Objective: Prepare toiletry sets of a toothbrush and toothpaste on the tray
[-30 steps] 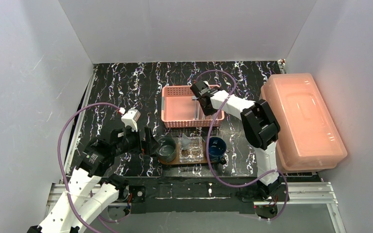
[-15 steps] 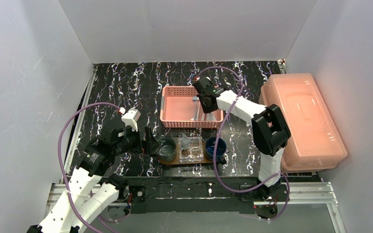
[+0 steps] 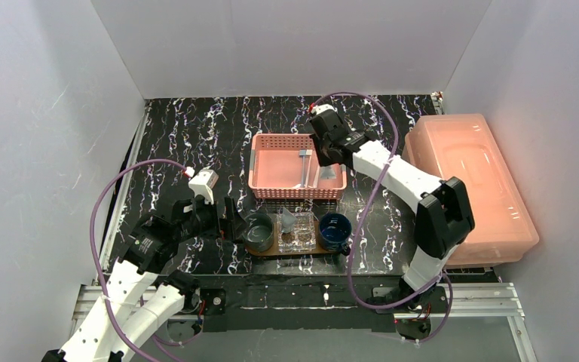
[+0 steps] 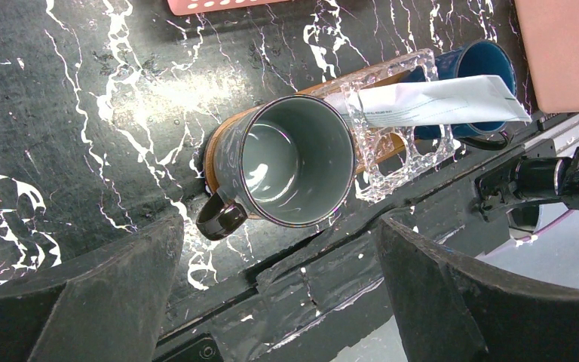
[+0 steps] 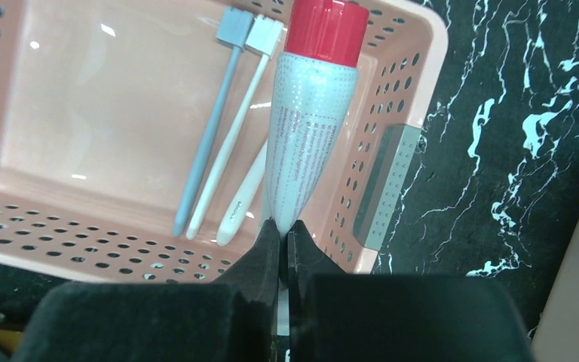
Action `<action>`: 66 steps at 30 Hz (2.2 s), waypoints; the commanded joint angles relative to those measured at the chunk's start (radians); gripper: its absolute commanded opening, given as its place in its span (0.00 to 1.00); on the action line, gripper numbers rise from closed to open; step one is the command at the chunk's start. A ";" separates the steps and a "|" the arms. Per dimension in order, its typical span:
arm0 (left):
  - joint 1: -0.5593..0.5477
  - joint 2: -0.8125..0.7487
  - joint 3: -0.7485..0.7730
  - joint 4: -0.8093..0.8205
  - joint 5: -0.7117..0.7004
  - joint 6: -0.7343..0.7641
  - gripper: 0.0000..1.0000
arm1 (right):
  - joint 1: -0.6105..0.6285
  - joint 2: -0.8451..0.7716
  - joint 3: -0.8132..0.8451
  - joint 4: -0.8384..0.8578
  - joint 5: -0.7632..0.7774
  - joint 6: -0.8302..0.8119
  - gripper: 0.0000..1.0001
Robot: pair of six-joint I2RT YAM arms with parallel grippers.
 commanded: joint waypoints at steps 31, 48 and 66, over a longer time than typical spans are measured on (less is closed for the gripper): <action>0.001 0.217 0.475 -0.162 0.410 -0.304 0.99 | 0.657 -0.568 -0.072 -0.074 -0.124 -0.446 0.01; 0.000 0.231 0.439 -0.175 0.502 -0.309 0.99 | 0.853 -0.488 -0.013 0.002 -0.001 -0.593 0.01; 0.001 0.195 0.413 -0.178 0.545 -0.297 0.55 | 0.903 -0.471 -0.006 0.031 0.066 -0.607 0.01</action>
